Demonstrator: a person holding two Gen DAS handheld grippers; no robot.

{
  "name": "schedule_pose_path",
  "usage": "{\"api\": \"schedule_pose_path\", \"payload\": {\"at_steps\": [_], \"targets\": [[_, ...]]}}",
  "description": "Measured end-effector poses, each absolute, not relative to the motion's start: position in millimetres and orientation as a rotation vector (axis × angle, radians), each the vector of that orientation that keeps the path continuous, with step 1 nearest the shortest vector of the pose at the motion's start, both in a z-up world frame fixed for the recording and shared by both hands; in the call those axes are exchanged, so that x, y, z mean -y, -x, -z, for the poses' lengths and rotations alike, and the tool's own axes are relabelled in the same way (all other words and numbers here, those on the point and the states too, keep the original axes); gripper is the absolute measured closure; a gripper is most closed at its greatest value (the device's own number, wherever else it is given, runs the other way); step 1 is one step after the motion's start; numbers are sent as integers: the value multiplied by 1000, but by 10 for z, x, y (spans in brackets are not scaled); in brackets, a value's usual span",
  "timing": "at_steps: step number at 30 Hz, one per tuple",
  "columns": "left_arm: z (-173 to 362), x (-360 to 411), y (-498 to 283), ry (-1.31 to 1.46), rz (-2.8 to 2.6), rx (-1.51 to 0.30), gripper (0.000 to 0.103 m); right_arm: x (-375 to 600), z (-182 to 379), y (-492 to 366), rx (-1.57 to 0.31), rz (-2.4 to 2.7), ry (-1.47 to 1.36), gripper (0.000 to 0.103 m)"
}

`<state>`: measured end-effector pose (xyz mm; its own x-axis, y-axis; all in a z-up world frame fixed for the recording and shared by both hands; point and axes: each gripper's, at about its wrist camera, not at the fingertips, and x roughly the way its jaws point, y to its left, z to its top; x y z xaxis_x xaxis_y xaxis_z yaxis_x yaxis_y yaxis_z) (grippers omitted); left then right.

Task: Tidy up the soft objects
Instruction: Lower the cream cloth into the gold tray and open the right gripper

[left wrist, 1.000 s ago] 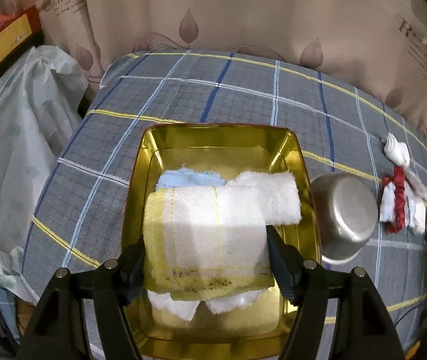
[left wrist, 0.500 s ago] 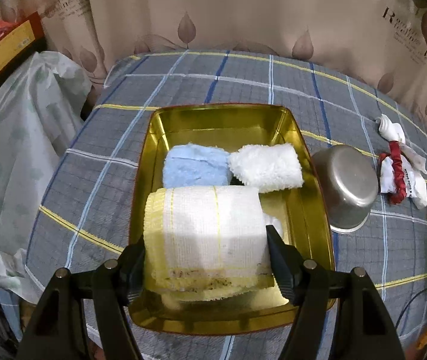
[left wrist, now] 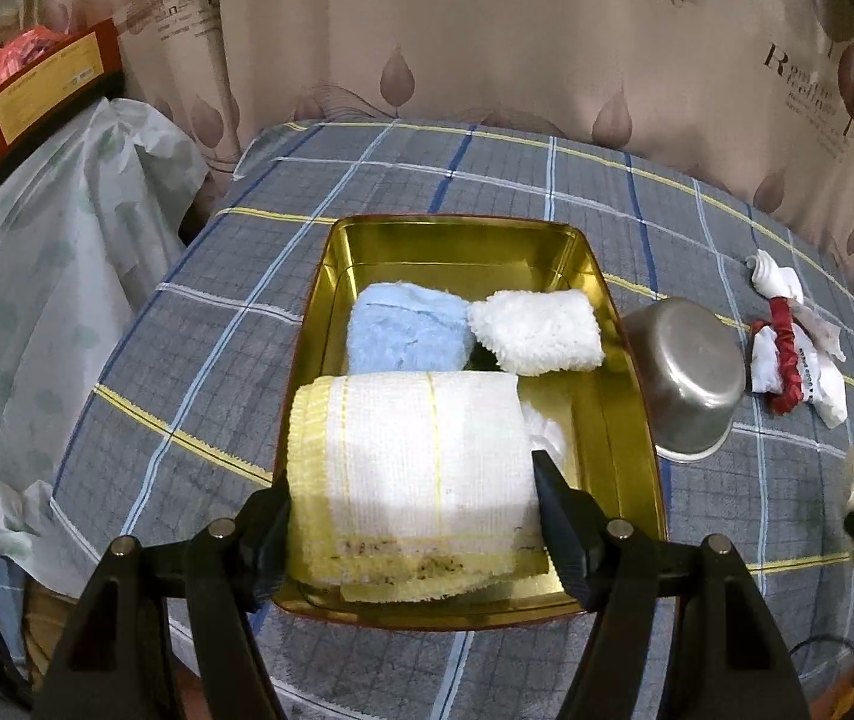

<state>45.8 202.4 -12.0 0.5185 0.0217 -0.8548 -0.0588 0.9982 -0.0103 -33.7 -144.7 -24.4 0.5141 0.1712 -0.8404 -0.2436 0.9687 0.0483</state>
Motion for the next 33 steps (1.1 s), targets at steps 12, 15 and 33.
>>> {"api": "schedule_pose_path", "payload": {"at_steps": [12,15,33], "targets": [[-70,-2192,-246,56,-117,-916,32,95,-45,83,-925,-552,163,86],[-150,-2222,-209,27,-148,-882,32,-154,-64,-38,-919,-592,166,86],[-266,-2744,-163,149,-260,-879,32,-1272,183,-653,-948,-660,210,85]]}}
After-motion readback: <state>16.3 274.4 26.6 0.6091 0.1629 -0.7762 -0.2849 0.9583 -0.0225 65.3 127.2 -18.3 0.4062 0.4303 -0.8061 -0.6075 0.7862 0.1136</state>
